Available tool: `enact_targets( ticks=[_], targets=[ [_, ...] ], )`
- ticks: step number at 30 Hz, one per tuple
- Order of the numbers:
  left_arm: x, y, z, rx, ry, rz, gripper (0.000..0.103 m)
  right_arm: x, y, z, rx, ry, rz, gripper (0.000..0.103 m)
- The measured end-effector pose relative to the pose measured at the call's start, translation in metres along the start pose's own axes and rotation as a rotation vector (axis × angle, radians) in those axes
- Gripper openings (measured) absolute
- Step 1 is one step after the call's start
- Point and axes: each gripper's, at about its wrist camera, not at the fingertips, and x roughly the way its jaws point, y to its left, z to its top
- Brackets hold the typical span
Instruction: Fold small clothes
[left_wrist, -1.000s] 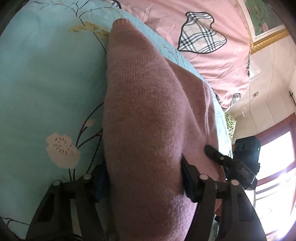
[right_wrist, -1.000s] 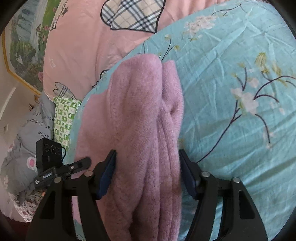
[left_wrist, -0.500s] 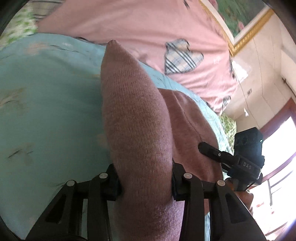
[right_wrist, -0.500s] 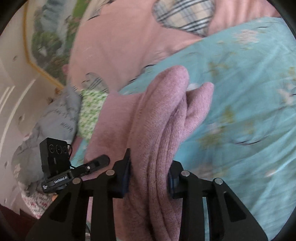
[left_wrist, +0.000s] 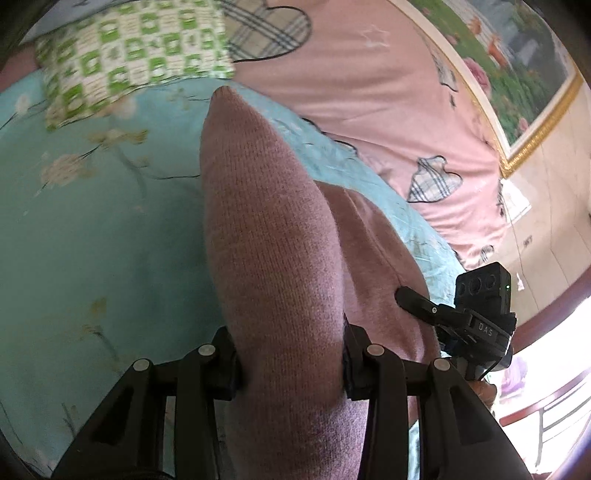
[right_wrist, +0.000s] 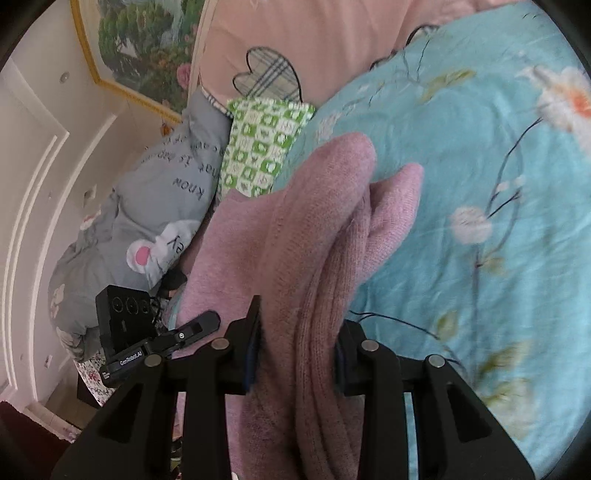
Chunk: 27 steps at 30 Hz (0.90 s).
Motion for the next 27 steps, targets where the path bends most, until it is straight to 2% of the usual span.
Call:
enact_targets(
  ticks=[2,4,8,12,13,14,17,22,24,27],
  targets=[
    [0.004,0.016,-0.006,-0.014,0.011,0.022,0.041,0.009,-0.004,-0.003,0.007,0.021,-0.02,0.034],
    [0.016,0.03,-0.012,-0.052,0.038,0.042,0.048,0.016,-0.012,-0.005,0.019,0.035,-0.045,0.034],
    [0.025,0.049,-0.02,-0.1,0.042,0.029,0.063,0.021,-0.031,-0.009,0.046,0.055,-0.09,0.034],
    [0.02,0.046,-0.021,-0.098,0.051,0.057,0.065,0.022,-0.034,-0.009,0.055,0.055,-0.1,0.039],
    [0.015,0.042,-0.02,-0.085,0.05,0.075,0.065,0.022,-0.033,-0.008,0.056,0.055,-0.107,0.04],
    [0.012,0.041,-0.02,-0.077,0.047,0.084,0.065,0.02,-0.031,-0.008,0.058,0.051,-0.113,0.045],
    [-0.006,0.032,-0.02,-0.041,0.024,0.125,0.063,0.01,-0.022,-0.005,0.062,0.02,-0.142,0.046],
    [-0.042,0.024,-0.014,0.028,-0.063,0.193,0.06,-0.023,0.001,-0.003,0.037,-0.1,-0.184,0.046],
    [-0.047,0.016,-0.005,0.051,-0.088,0.198,0.049,-0.027,0.016,-0.001,-0.002,-0.123,-0.171,0.046],
    [-0.035,0.001,0.012,0.111,-0.082,0.162,0.043,-0.006,0.035,0.006,-0.055,-0.073,-0.181,0.045]
  ],
)
